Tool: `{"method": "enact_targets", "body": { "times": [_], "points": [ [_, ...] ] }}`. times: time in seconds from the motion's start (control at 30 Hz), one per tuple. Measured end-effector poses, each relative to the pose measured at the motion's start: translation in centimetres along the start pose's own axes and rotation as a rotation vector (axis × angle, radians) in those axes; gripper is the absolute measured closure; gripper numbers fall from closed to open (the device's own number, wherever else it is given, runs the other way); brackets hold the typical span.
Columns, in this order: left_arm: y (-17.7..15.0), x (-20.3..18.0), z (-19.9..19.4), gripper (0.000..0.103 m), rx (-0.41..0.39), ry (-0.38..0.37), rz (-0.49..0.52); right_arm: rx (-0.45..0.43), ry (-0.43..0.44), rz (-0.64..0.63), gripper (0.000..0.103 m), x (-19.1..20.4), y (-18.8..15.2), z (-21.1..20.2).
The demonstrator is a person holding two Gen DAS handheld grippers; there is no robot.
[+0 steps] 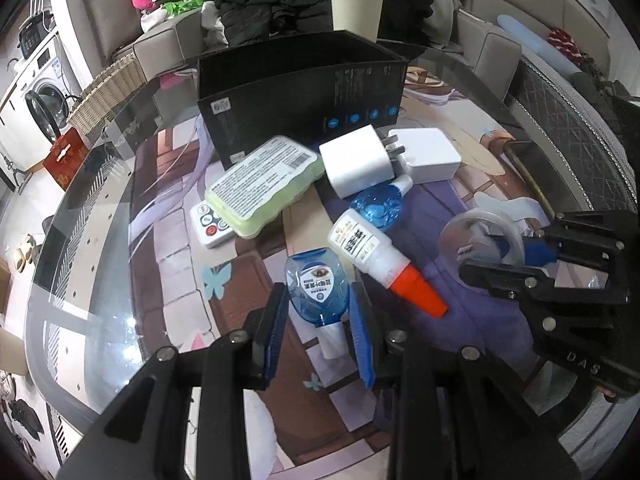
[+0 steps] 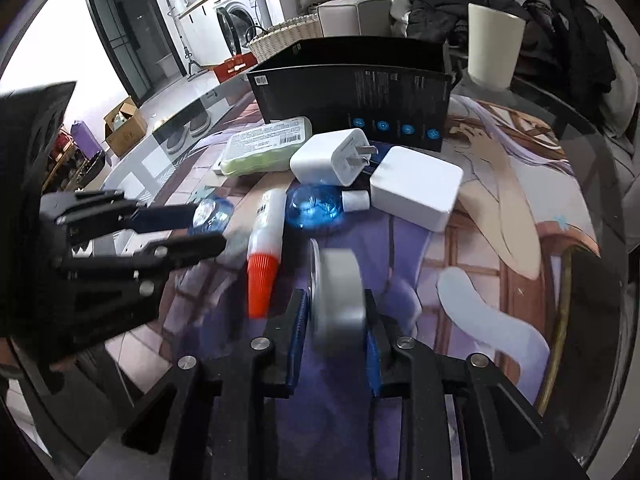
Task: Organize rigid objects
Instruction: 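Lift the grey socket with the right tool while the left tool carries the blue bottle to the black box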
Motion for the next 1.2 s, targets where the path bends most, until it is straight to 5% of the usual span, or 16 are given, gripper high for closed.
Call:
{"method": "enact_targets", "body": {
  "times": [0.3,0.7,1.2],
  "points": [
    [1.2,-0.1,-2.0,0.074,-0.107,0.023,-0.003,-0.131,-0.018,-0.075,0.086,0.9,1.2,-2.5],
    [4.8,2.0,-14.4,0.074,-0.654,0.073,-0.055,-0.675,-0.091,-0.239,0.086,5.1,5.4,-14.2],
    [9.6,3.7,-14.5,0.074,-0.703,0.083,-0.087,-0.814,-0.098,-0.23,0.086,6.1,10.3,-17.2]
  ]
}}
Point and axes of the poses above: each gripper's, at about its wrist camera, not at the fingertips, and z roughly the way its jaws point, x to its left, y to its top, the point moved 8 cm from there along z, roughly the way its jaws point, and after that the axes turned 4 degrees about y, right-handed, at the moved point
